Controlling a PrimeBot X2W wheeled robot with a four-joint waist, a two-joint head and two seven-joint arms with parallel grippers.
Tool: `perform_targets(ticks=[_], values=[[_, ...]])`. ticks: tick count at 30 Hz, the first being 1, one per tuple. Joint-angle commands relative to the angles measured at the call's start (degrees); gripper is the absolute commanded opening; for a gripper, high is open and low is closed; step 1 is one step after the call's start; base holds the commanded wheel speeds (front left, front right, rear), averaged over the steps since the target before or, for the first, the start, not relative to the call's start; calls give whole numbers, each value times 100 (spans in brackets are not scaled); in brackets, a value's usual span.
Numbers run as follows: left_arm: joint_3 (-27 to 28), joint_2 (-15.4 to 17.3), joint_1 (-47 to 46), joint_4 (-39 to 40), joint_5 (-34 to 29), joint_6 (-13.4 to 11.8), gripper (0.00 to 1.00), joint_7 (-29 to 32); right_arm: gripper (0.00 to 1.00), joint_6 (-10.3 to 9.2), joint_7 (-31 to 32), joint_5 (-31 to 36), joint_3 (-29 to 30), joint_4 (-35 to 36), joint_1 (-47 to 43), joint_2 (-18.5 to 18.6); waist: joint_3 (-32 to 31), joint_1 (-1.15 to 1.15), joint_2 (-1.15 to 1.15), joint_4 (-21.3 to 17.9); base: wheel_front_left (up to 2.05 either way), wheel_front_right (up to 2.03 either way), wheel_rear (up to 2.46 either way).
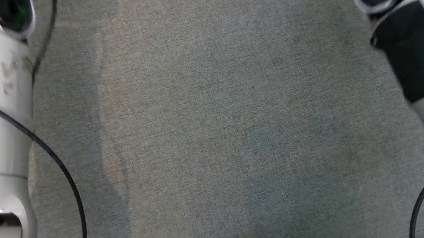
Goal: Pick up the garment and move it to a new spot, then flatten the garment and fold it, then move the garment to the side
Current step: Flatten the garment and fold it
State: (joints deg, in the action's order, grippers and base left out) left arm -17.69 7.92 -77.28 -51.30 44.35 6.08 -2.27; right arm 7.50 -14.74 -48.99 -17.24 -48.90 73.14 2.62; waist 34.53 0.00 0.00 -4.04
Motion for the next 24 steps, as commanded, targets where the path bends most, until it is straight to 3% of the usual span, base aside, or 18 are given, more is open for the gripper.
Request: perform_targets(ticks=[1,14,24], values=[[-121,52,154,-63,-84,63,0,-42,0,-2,-45,-40,-116,-128,-138,55,-35,0,0,22,0,0,0],[-1618,622,1683,25,-257,134,0,-11,0,-2,229,-532,-929,-708,-1106,355,-692,0,0,186,0,0,0],[-2270,525,2311,-317,-419,133,0,-237,0,-3,410,-869,-1409,-815,-1688,683,-1180,0,0,169,0,0,0]])
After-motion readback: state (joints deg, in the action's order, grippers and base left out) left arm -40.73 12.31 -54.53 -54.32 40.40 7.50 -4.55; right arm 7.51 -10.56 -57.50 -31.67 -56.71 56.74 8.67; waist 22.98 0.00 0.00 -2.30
